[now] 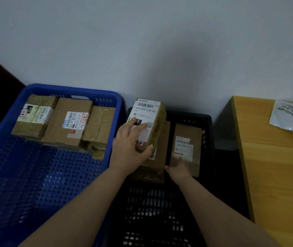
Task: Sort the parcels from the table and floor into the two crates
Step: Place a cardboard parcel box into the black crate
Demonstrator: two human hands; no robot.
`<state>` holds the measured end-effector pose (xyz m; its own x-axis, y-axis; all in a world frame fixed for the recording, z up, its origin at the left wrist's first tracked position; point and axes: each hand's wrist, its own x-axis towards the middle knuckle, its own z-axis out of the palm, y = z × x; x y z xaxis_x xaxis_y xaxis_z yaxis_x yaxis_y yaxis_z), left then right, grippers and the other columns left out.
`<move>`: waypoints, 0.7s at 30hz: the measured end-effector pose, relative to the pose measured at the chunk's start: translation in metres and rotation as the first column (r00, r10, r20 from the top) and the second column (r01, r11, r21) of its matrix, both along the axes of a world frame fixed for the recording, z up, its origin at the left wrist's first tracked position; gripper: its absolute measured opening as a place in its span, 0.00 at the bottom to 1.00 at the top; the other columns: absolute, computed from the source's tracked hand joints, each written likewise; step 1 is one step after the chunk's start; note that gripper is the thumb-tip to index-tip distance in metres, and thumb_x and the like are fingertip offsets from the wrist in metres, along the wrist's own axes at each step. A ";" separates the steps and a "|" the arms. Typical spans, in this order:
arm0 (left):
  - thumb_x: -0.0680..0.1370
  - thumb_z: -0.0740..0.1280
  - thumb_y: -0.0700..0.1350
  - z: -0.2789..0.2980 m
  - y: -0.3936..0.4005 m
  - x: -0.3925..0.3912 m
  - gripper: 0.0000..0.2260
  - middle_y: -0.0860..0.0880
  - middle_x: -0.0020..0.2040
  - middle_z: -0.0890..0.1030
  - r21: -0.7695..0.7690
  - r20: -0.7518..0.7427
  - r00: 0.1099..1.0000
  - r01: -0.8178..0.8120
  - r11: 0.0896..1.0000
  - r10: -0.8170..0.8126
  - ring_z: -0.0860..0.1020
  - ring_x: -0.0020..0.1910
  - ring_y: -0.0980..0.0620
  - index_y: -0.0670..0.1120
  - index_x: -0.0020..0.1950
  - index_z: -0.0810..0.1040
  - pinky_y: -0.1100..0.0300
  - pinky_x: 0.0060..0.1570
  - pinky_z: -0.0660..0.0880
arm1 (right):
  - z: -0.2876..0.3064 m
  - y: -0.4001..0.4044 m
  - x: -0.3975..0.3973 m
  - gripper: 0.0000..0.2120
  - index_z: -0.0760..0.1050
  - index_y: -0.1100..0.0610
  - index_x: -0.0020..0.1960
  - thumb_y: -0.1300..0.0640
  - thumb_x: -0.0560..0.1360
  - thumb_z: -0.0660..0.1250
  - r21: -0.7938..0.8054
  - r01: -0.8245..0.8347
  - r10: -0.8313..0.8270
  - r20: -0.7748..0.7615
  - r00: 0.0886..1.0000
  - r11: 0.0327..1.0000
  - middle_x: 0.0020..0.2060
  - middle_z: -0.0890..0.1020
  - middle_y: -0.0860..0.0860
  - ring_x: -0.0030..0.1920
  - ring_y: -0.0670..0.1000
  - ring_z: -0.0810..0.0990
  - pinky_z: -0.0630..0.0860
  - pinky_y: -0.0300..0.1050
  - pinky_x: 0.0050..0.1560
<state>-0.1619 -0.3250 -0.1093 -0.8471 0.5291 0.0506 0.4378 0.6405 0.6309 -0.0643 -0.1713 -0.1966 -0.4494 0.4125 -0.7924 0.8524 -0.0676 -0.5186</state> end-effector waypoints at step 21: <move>0.77 0.69 0.47 -0.018 0.046 0.013 0.28 0.55 0.67 0.64 0.271 0.395 0.917 -0.176 0.946 0.058 0.68 0.65 0.55 0.49 0.74 0.62 0.77 0.48 0.71 | 0.030 0.020 0.001 0.20 0.71 0.54 0.69 0.45 0.82 0.57 -0.125 0.236 -0.264 -0.305 0.915 0.964 0.64 0.77 0.53 0.62 0.52 0.75 0.72 0.45 0.59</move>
